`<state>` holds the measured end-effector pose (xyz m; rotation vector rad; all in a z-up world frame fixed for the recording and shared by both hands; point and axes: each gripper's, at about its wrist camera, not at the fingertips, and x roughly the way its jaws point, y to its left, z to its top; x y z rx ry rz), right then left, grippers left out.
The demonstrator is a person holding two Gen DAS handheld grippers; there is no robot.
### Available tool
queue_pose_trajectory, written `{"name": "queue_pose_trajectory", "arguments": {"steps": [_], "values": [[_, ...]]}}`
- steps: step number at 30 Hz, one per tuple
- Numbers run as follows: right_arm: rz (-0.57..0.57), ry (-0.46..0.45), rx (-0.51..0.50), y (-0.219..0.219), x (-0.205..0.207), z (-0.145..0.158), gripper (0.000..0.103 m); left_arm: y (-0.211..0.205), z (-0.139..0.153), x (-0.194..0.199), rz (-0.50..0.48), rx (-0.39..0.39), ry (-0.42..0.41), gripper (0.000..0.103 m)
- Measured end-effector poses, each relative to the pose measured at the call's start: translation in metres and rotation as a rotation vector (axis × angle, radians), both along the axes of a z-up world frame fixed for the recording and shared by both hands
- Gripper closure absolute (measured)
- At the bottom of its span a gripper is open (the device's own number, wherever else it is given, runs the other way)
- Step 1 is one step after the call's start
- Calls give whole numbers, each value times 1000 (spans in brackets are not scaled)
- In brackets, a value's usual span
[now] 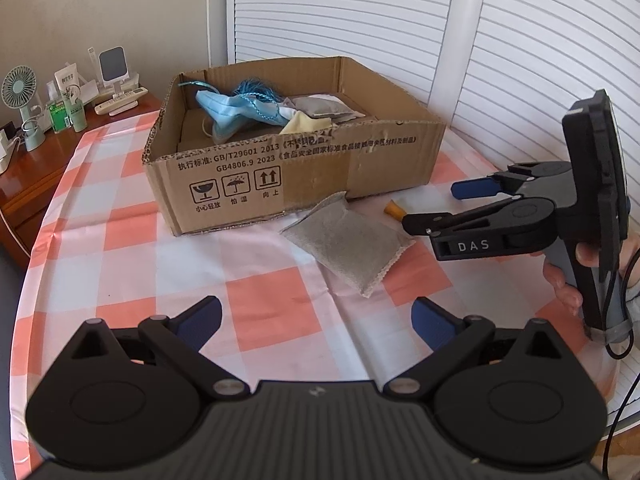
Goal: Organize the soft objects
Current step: 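Move the left tool to the grey sachet while the right tool reaches the orange earplug, then close the left tool on the grey sachet while the right tool grasps the orange earplug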
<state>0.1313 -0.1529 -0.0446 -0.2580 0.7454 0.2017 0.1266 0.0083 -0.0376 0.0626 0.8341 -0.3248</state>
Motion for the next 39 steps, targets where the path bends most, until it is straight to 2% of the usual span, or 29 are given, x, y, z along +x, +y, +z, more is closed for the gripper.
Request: {"name": "queue_pose_trajectory", "arguments": {"steps": [2,5,7,8,10,11,13,19,26,31,39], "values": [[30,-10,8,4,-4,-1,31,0,-1,0,-2,-3,1,2],[78,-28,4,13,-7,-1,46,1,-2,1,-1,-8,3,2],[102,-34,5,19,-8,-1,61,2,-2,1,1,-12,5,2],[115,-35,6,21,-8,-1,64,2,-2,1,1,-14,6,2],[135,-40,3,26,-8,-2,78,3,-3,1,3,-16,8,2],[146,-42,1,28,-8,-2,79,4,-3,2,5,-17,8,2],[165,-49,-9,32,-9,-3,89,4,-3,2,8,-17,8,2],[165,-46,-15,31,-15,-3,91,2,-4,5,-14,-3,-8,3],[107,-38,4,14,-27,-1,91,-14,-18,23,-104,89,-56,4],[74,-37,14,1,-35,1,91,-18,-32,42,-164,77,-27,5],[50,-36,45,-12,-39,2,91,-24,-40,65,-191,50,-12,5]]}}
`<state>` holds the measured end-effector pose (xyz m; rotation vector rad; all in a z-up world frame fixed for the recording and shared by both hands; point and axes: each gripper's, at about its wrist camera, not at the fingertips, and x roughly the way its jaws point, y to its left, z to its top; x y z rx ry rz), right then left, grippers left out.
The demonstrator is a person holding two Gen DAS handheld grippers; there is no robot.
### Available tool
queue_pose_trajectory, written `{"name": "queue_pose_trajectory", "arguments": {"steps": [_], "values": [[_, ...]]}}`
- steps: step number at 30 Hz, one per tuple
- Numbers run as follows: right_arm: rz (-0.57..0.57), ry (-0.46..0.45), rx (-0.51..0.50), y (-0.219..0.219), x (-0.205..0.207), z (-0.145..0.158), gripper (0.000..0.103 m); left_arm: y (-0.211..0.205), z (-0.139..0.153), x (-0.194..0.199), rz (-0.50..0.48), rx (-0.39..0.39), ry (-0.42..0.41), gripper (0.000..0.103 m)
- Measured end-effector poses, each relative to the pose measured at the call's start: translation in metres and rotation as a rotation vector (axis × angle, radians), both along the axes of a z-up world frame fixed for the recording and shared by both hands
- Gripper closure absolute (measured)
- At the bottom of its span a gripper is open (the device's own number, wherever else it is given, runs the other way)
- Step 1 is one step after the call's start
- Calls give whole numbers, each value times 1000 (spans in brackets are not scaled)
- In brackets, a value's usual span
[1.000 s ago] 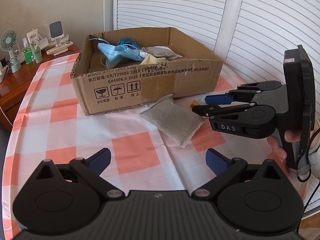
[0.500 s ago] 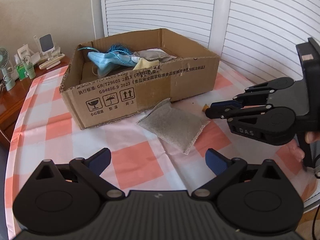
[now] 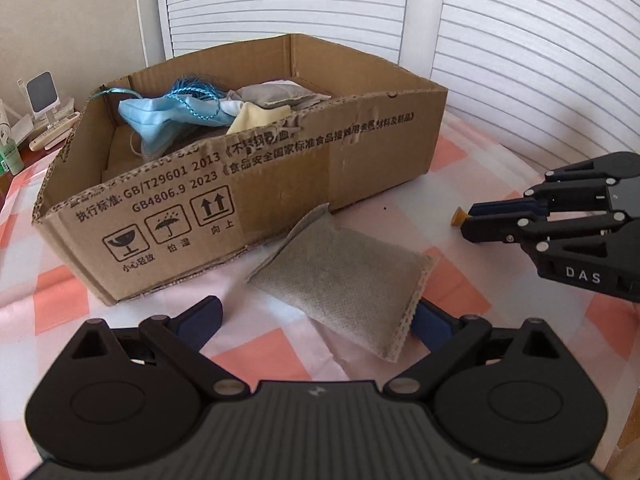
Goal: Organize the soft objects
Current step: 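Close the left tool on the grey sachet while the right tool grasps the orange earplug, then lift the grey sachet and earplug over the box with both tools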
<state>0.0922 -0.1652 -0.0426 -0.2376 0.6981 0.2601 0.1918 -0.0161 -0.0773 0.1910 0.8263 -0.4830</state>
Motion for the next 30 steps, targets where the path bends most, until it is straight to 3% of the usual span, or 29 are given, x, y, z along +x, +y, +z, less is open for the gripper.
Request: {"name": "queue_pose_trajectory", "arguments": {"steps": [9,17,23,30], "values": [[2,2,2,1,1,0,91,-19,0,19,-53,5,-3,5],[5,5,-4,4,0,0,91,-20,8,15,-61,7,-16,41],[5,6,-4,4,-2,2,91,-17,15,6,-80,23,-26,50],[17,7,8,5,-7,10,91,-11,28,-5,-79,28,-34,53]]}}
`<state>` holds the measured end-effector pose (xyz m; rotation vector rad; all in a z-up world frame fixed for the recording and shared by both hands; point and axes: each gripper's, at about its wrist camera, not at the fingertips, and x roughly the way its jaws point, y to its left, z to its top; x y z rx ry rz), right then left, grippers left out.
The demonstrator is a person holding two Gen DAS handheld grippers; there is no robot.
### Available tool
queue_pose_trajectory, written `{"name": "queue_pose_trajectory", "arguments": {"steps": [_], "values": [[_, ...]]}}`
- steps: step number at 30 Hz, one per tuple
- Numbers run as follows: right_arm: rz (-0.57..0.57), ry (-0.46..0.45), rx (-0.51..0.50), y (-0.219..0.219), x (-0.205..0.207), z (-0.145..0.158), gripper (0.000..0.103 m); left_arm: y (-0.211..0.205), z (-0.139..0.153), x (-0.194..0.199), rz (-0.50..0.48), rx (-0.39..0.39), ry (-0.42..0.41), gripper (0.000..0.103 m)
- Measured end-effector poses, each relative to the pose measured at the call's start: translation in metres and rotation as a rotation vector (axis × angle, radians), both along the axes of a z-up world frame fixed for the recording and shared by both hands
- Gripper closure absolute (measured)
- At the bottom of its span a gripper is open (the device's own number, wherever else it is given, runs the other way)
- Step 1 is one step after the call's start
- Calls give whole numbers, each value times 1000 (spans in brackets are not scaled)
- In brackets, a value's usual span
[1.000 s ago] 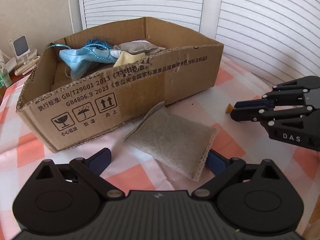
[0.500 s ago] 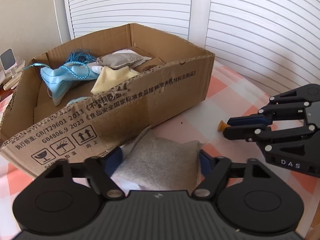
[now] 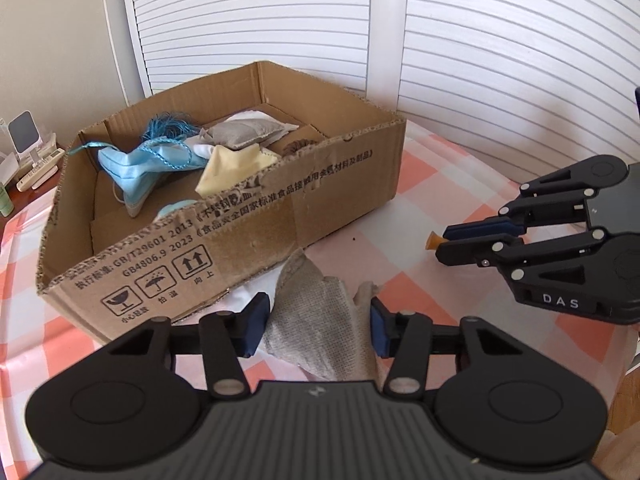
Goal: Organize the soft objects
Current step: 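Lift the grey sachet and earplug over the box with both tools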
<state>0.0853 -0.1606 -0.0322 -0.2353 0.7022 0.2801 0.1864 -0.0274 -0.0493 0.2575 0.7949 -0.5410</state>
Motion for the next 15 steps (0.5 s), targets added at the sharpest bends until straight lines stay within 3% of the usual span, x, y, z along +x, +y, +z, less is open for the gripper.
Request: {"name": "queue_pose_trajectory", "arguments": {"steps": [6,10,15], "values": [[31,-3,14,-1,-8,15,91,9,27,-9,-6,-25,-4,53],[56,-23,9,1,-14,29,91,17,54,-14,-15,-37,-55,53],[87,-44,14,5,-17,42,91,29,79,7,51,-26,-110,53]]}}
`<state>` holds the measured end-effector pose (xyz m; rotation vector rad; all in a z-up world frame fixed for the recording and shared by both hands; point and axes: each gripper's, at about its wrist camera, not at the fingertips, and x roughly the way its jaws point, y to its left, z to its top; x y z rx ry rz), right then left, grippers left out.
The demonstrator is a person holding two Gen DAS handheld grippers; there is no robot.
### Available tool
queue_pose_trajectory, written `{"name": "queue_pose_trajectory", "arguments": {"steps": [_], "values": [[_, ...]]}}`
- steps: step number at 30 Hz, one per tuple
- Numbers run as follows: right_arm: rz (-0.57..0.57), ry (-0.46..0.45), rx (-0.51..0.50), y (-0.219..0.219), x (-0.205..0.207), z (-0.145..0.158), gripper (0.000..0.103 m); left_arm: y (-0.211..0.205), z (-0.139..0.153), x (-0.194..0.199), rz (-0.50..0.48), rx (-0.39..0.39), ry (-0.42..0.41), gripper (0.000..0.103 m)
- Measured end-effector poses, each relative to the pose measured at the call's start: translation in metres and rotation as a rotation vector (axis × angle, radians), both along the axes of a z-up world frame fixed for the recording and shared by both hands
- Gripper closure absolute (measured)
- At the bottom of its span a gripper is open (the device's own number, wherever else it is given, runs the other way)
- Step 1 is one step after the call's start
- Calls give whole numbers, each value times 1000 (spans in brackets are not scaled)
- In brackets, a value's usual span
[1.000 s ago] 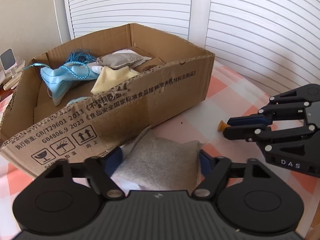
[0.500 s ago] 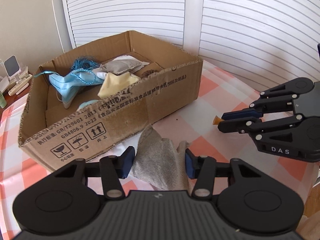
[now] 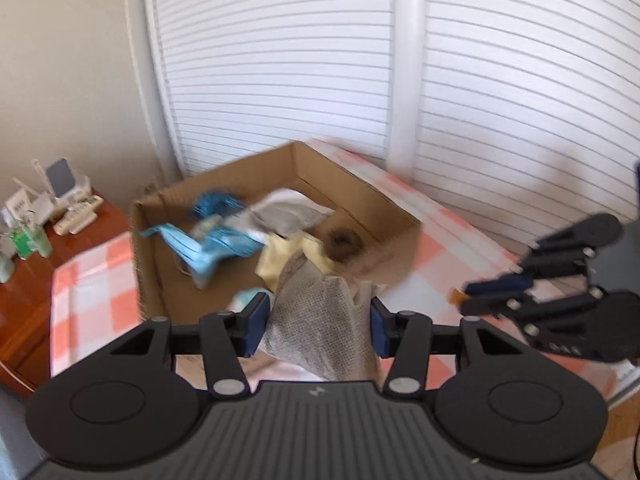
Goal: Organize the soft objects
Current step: 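Lift the grey sachet and earplug over the box with both tools, then release the grey sachet into the box with the left tool while the right tool drops the earplug in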
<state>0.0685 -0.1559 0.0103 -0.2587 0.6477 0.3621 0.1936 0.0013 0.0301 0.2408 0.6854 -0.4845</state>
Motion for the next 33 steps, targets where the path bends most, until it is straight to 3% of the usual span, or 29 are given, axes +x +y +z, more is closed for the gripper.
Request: {"name": "queue_pose_trajectory", "arguments": {"steps": [6,7,10,11,13,20,29,30,32,33], "values": [[22,-18,-4,9,2,8,91,13,-1,48,135,18,-9,51],[25,-20,-5,11,3,9,91,15,-3,52,151,17,-11,45],[38,-30,-8,17,3,14,91,16,-9,57,179,38,-46,9],[43,-38,-13,20,3,17,91,17,-10,54,184,52,-71,4],[47,-50,-20,24,4,22,91,20,-10,48,183,66,-103,4],[47,-86,-38,39,21,37,91,39,-1,8,216,-29,-150,1],[-7,-78,-29,67,88,45,90,58,-2,-28,339,-104,-107,1],[-15,-78,-27,70,95,44,86,59,-2,-31,348,-102,-113,1],[-26,-71,-36,75,105,43,66,60,0,-36,361,-96,-123,1],[-37,-58,-43,77,108,41,49,61,1,-37,366,-96,-127,1]]}}
